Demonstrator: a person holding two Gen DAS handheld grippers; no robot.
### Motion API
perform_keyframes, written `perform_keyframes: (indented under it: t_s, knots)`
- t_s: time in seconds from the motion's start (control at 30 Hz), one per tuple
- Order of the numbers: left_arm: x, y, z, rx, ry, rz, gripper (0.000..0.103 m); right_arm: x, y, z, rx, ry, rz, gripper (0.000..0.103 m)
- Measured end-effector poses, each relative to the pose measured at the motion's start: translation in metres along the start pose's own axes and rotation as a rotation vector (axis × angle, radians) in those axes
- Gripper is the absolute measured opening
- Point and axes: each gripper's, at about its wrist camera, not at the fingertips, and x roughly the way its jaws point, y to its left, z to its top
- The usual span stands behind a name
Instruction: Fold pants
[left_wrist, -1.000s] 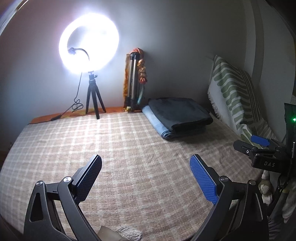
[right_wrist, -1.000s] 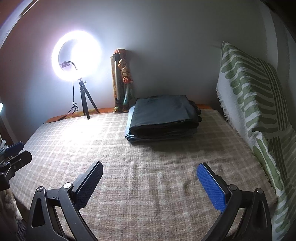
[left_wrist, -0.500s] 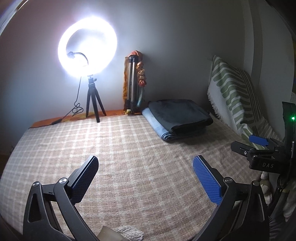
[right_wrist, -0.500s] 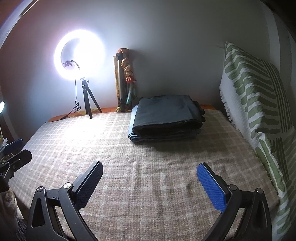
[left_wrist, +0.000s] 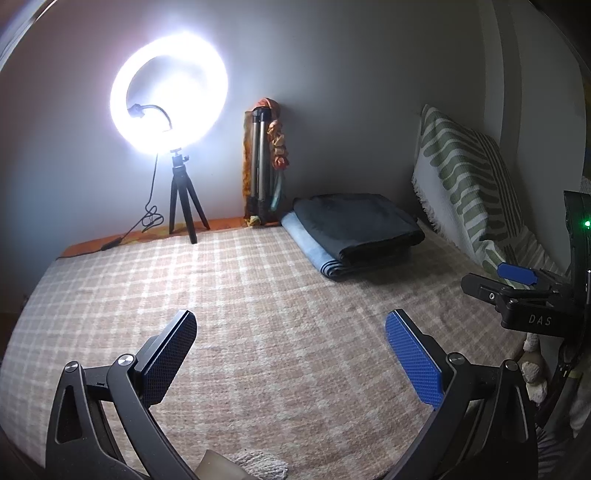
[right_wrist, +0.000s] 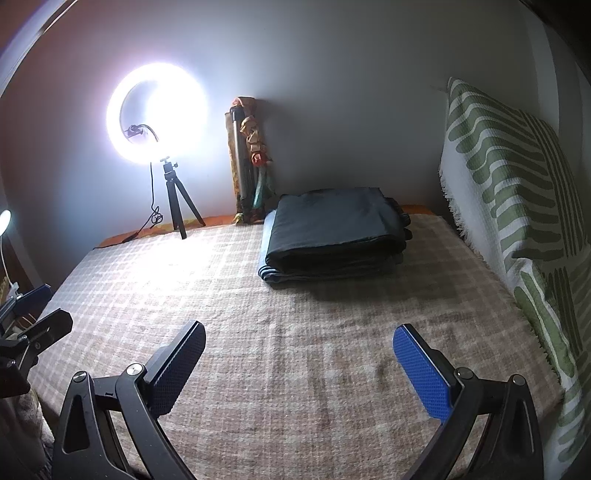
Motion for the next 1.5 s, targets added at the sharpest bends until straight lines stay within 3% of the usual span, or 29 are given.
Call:
perform_keyframes:
  t_s: [1.5]
  knots:
    - [0.0000, -0.0038, 0.0024, 0.019, -0.001, 0.011, 0.102, -0.0037, -0.0048, 0.0025, 0.034, -0.008, 0.015, 0.103]
